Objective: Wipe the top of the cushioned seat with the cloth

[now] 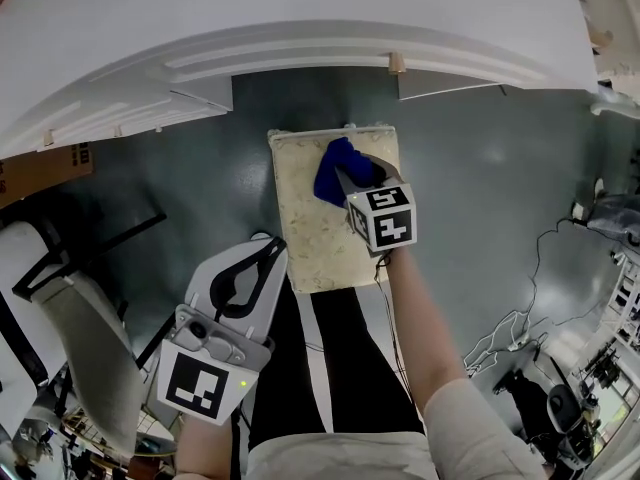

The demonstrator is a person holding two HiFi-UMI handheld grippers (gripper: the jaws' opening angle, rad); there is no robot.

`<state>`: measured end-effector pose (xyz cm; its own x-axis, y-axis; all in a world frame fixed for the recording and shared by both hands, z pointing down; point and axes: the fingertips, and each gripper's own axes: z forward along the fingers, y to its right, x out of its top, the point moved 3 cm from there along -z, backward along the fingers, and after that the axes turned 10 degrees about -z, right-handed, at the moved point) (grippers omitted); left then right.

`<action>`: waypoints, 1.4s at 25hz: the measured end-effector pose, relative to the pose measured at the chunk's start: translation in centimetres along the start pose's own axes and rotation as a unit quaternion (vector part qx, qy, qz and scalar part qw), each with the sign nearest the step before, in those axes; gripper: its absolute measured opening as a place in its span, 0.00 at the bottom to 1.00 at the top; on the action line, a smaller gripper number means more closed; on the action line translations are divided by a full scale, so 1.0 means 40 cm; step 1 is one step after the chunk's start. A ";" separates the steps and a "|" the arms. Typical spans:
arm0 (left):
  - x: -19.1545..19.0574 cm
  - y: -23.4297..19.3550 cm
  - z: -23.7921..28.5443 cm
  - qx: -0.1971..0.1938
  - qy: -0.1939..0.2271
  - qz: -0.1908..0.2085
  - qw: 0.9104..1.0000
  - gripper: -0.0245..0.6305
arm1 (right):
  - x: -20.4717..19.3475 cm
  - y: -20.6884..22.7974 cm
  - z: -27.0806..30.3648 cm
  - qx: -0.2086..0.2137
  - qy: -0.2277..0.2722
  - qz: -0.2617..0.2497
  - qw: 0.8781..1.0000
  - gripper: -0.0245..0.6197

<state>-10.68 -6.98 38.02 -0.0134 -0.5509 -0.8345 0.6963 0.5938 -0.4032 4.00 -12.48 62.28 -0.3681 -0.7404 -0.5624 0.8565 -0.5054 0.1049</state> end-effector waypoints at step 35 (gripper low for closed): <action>-0.013 0.160 0.114 0.003 0.002 0.007 1.000 0.04 | -0.139 0.201 -0.107 -0.011 0.001 0.057 0.998 0.24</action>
<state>-2.94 -5.58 37.61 -0.0059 -0.5403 -0.8415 0.7007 0.5981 -0.3889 14.46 -10.54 62.75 -0.2681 -0.7918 -0.5488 0.9000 -0.4091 0.1506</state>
